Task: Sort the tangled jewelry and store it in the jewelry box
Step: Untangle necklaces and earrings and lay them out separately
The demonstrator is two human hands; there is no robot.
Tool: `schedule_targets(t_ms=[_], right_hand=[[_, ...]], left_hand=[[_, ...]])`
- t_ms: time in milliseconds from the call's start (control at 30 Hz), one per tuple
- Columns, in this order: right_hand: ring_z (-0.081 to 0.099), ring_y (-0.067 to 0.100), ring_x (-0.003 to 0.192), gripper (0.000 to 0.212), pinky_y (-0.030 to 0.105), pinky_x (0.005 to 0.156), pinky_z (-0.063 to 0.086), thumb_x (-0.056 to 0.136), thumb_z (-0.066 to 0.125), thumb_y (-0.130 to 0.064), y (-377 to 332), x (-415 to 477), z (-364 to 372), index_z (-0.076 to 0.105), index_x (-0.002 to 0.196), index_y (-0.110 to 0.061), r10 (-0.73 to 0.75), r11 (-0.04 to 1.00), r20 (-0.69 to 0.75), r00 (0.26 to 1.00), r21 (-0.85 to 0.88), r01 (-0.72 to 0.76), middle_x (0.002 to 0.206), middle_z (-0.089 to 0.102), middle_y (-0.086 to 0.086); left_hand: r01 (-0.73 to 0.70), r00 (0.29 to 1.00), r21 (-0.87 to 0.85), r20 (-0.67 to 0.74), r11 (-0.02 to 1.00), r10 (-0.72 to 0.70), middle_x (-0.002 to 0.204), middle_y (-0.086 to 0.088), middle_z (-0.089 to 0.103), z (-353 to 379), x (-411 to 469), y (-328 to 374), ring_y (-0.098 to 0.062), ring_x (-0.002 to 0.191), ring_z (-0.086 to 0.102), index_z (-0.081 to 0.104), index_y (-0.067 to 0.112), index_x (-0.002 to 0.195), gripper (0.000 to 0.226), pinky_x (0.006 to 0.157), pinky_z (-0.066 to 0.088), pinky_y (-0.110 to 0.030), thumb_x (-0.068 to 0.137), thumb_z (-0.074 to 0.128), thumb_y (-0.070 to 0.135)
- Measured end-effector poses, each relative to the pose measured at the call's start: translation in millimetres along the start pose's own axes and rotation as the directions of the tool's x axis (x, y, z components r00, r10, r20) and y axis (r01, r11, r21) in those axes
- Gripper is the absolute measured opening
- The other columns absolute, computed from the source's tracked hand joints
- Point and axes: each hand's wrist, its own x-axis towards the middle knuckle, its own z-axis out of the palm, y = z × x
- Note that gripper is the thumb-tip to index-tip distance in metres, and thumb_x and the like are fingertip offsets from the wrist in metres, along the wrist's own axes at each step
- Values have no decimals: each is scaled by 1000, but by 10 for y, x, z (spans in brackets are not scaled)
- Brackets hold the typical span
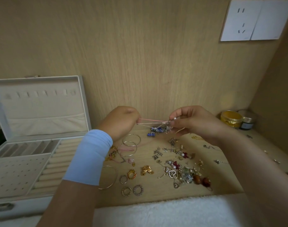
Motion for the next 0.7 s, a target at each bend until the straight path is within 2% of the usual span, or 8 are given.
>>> schedule_targets(t_ms=[67, 100, 167, 267, 367, 500, 633, 700], right_hand=[[71, 23, 75, 12, 52, 87, 56, 87, 71, 2, 18, 8, 2, 70, 97, -6, 26, 1000, -5, 1000, -7, -26, 85, 73, 13], [70, 23, 74, 13, 51, 86, 57, 87, 72, 1, 29, 7, 2, 69, 97, -7, 38, 999, -4, 999, -14, -38, 85, 73, 13], [69, 24, 75, 15, 47, 83, 57, 85, 74, -1, 42, 0, 3, 70, 98, -7, 62, 997, 10, 998, -42, -62, 85, 72, 12], [67, 20, 72, 14, 39, 77, 57, 87, 74, -6, 46, 0, 22, 73, 101, -7, 89, 994, 21, 996, -62, -87, 83, 71, 7], [66, 19, 70, 12, 34, 71, 59, 92, 68, -6, 40, 20, 56, 71, 104, -5, 94, 995, 2, 996, 35, -94, 83, 70, 7], [72, 25, 81, 11, 40, 82, 58, 91, 66, 0, 44, 44, 87, 66, 99, -8, 88, 978, -24, 996, 191, -82, 89, 74, 12], [75, 23, 84, 14, 34, 81, 58, 86, 71, 3, 52, 29, 137, 68, 94, -8, 78, 982, -10, 997, 172, -75, 90, 77, 14], [75, 23, 83, 17, 34, 81, 59, 82, 74, 2, 55, 20, 133, 69, 95, -6, 99, 982, 5, 995, 160, -99, 88, 77, 13]], left_hand=[[79, 997, -153, 13, 985, -78, 58, 0, 51, 21, 61, 3, -11, 47, 45, 55, 18, 59, 29, 50, 34, -24, 87, 50, 14], [122, 993, -257, 31, 959, -118, 58, -1, 49, 35, 66, 8, -12, 42, 42, 53, 17, 57, 23, 45, 31, -22, 80, 52, 17], [110, 994, -487, 62, 867, -91, 68, -4, 51, 63, 44, -9, -15, 46, 42, 49, 16, 59, 17, 44, 27, -23, 72, 50, 25], [80, 996, -718, 80, 692, -32, 76, -1, 56, 77, 7, -46, -15, 55, 45, 44, 16, 67, 25, 48, 27, -24, 92, 42, 19], [125, 990, -803, 137, 583, -23, 67, 2, 54, 86, 6, -40, -14, 54, 44, 43, 19, 73, 25, 48, 28, -24, 97, 37, 20], [124, 992, -867, 101, 482, -72, 53, 7, 41, 121, 25, -59, -12, 55, 42, 50, 19, 81, 22, 57, 36, -23, 101, 42, 23], [63, 997, -928, 38, 367, -73, 47, 9, 39, 192, 28, -12, -13, 62, 57, 56, 17, 91, 16, 82, 46, -29, 102, 46, 22], [48, 998, -958, 38, 283, -40, 50, 8, 44, 205, 24, 20, -12, 55, 55, 55, 16, 93, 15, 82, 50, -31, 103, 45, 21]])
